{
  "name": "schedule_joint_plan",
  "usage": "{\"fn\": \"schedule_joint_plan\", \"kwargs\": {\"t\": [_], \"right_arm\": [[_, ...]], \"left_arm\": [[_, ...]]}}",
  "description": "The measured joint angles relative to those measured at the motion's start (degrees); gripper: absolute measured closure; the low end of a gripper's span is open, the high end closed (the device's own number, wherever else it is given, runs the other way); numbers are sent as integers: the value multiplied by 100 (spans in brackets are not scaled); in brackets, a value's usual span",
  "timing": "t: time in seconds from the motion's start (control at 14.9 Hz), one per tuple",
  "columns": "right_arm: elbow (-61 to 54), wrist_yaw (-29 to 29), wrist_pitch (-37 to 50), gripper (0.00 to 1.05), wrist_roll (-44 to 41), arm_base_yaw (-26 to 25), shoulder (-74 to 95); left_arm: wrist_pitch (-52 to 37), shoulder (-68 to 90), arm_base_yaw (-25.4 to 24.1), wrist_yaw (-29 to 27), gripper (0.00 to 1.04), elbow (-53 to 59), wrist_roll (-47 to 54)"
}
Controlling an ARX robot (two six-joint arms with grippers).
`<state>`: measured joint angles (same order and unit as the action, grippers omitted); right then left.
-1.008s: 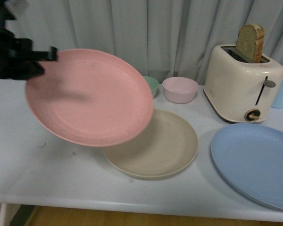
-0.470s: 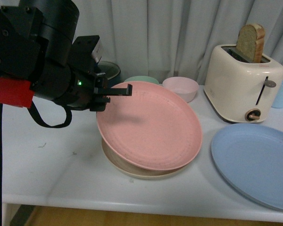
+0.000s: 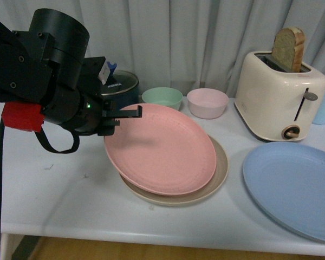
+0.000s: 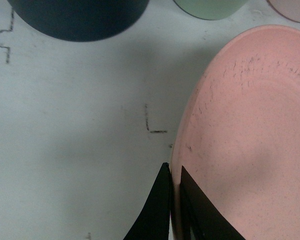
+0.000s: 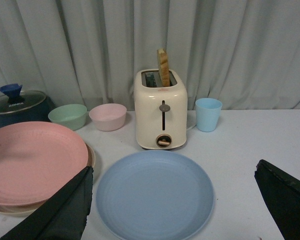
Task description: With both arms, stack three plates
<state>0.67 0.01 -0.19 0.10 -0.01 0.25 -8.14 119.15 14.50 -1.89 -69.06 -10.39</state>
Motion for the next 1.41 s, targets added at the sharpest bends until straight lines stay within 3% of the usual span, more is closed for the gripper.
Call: {"fn": "schedule_joint_plan", "kwargs": {"t": [0.27, 0.54, 0.6, 0.67, 0.74, 0.81, 0.94, 1.14, 1.28, 1.41], "right_arm": [[0, 0, 0, 6, 2, 0, 0], [0, 0, 0, 6, 0, 0, 0], [0, 0, 0, 6, 2, 0, 0], [0, 0, 0, 6, 2, 0, 0], [0, -2, 0, 6, 0, 0, 0], [0, 0, -2, 6, 2, 0, 0], [0, 0, 0, 6, 0, 0, 0], [0, 0, 0, 6, 2, 0, 0], [0, 0, 0, 6, 2, 0, 0], [0, 2, -2, 6, 2, 0, 0]], "left_arm": [[-208, -13, 33, 557, 55, 31, -831], [-1338, -1281, 35, 459, 8, 846, -1021], [-1451, -1753, 26, 411, 6, 1084, -1021], [-2168, -2162, 42, 46, 11, 1517, -817], [-3233, -2669, -11, -734, 24, 2273, -210], [-3403, -3477, -190, -957, 36, 3082, 343], [-2605, -5499, -654, -719, 62, 4310, 793], [-2769, -6745, -850, -382, 100, 5246, 938], [-2702, -7101, -994, -284, 103, 5720, 953], [-2618, -7558, -1447, 138, 103, 5978, 955]]}}
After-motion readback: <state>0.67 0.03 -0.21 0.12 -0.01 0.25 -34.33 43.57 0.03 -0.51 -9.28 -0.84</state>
